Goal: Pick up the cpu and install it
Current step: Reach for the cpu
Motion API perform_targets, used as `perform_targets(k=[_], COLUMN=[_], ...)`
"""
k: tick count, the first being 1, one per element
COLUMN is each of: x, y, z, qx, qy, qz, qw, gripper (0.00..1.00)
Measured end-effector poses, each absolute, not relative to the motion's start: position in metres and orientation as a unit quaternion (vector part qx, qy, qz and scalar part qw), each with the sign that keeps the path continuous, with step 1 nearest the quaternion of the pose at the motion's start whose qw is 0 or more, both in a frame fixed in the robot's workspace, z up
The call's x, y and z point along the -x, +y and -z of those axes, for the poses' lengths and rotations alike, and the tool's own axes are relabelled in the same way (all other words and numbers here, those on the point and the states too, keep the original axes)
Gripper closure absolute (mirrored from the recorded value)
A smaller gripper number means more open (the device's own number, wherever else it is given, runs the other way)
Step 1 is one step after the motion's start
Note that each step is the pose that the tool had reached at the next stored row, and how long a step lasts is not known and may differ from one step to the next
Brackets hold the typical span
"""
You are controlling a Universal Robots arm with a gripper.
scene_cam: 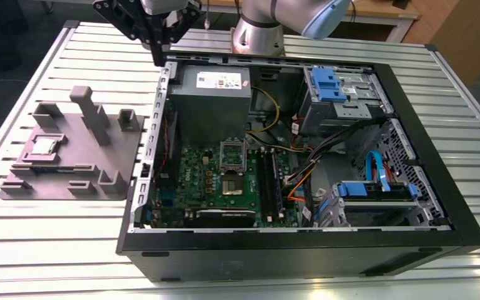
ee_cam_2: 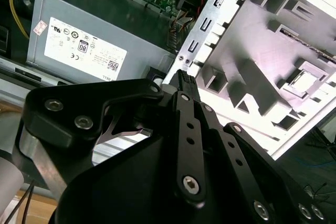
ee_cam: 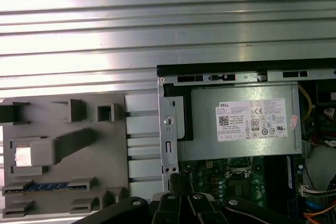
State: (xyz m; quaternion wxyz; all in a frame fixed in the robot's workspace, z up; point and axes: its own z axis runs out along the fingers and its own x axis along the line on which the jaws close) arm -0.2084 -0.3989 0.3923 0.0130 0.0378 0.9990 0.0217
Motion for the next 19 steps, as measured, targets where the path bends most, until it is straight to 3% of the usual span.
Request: perform_targets(k=[19], x=[0.2154], y=[-0.3989], z=[-0.3923], qx=[-0.038], qy=[0.999], qz=[-0.022], qw=[0.013], gripper=[0.9])
